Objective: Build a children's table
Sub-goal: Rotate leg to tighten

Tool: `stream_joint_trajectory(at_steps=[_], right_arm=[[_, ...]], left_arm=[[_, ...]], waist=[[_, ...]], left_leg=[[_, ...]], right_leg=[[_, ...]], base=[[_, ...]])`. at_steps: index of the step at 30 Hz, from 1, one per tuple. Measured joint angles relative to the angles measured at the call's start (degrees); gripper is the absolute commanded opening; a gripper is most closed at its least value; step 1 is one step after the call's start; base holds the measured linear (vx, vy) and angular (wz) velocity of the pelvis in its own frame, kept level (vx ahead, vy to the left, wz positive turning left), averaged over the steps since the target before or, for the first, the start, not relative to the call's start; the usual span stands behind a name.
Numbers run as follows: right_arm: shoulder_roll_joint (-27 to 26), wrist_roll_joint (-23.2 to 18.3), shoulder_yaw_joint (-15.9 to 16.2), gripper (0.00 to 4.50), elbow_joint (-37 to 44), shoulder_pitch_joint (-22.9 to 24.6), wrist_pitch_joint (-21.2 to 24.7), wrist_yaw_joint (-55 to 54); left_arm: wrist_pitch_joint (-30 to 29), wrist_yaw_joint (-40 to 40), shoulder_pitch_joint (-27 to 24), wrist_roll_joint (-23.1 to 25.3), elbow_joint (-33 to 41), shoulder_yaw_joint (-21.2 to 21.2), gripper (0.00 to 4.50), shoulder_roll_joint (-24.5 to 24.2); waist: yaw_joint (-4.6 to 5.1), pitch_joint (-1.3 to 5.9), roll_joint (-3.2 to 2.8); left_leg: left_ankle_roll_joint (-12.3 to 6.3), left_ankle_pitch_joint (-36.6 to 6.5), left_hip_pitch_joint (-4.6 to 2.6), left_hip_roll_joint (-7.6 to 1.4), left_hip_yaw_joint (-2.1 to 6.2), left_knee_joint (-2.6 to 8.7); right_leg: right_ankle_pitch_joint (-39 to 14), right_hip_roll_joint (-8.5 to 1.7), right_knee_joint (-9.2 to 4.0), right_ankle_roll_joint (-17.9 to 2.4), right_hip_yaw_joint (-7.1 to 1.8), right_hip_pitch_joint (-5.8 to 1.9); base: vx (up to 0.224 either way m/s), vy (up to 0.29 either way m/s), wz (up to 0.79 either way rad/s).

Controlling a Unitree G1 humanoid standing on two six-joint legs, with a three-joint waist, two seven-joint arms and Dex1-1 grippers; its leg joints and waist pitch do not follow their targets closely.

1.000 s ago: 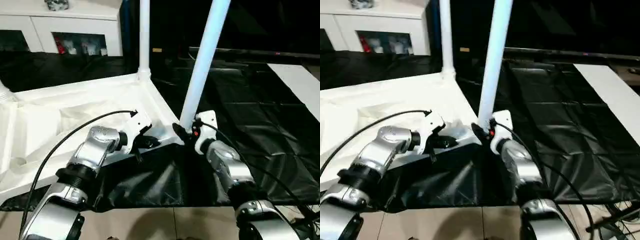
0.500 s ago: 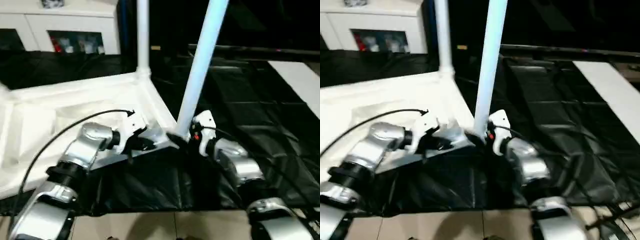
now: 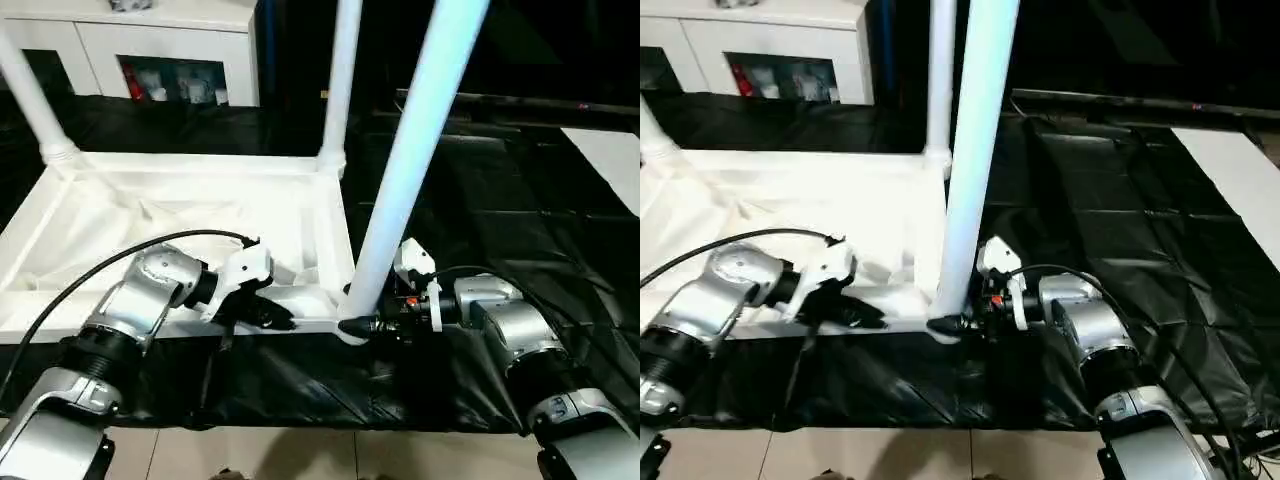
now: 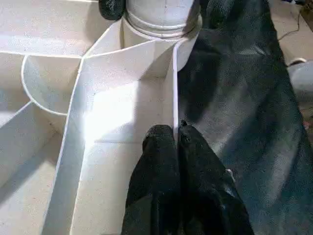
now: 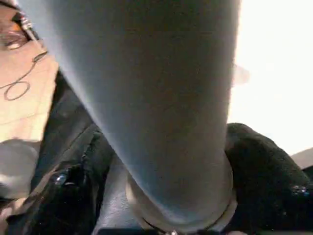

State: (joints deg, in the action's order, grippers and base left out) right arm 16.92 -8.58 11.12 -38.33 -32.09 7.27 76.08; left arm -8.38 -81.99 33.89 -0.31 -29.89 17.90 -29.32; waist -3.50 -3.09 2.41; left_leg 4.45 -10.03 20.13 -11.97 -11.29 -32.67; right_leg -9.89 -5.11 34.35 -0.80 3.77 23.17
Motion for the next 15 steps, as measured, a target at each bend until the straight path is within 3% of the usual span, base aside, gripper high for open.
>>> stream_joint_trajectory(at_steps=[9,15], right_arm=[[-0.14,-0.03,1.08,2.69,0.00,-0.16,0.61,2.62],[-1.06,-0.05,0.98,2.60,1.69,1.16,0.95,1.43]], left_arm=[[-0.05,-2.71,-0.59,-0.56,1.09,0.45,0.00,-1.70],[-0.47,-2.20,-0.79,-0.81,1.15,0.34,0.00,-1.77]], waist=[[-0.04,0.06,0.27],[-0.08,0.08,0.28]], left_leg=[[0.02,0.01,0.00,-0.01,0.02,-0.01],[0.02,0.01,-0.02,-0.01,0.03,-0.02]], right_leg=[[-0.03,0.00,0.07,0.04,0.01,0.01],[-0.03,0.00,0.10,0.05,0.02,0.01]], base=[[0.000,0.000,0.00],[0.000,0.000,0.00]])
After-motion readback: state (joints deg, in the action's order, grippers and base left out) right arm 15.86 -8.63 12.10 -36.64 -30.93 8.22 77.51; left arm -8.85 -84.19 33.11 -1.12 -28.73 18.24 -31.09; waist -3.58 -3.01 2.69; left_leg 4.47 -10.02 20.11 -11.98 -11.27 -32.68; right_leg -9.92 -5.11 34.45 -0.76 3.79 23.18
